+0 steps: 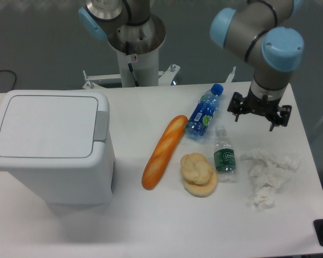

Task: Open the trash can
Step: 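Move the gripper across the table to the trash can lid's hinge edge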

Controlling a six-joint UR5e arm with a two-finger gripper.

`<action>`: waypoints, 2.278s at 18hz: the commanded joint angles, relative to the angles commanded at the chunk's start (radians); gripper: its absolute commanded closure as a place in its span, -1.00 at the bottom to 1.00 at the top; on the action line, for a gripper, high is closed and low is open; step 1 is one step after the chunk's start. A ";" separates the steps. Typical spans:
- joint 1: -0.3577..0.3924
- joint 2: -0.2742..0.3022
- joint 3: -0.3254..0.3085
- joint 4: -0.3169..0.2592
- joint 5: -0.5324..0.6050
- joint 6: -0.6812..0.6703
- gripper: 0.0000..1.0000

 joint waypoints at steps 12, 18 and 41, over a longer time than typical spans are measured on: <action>-0.112 0.199 -0.006 -0.112 -0.199 -0.319 1.00; -0.149 0.244 -0.012 -0.215 -0.333 -0.388 1.00; -0.362 0.186 0.014 0.061 -0.517 -0.827 1.00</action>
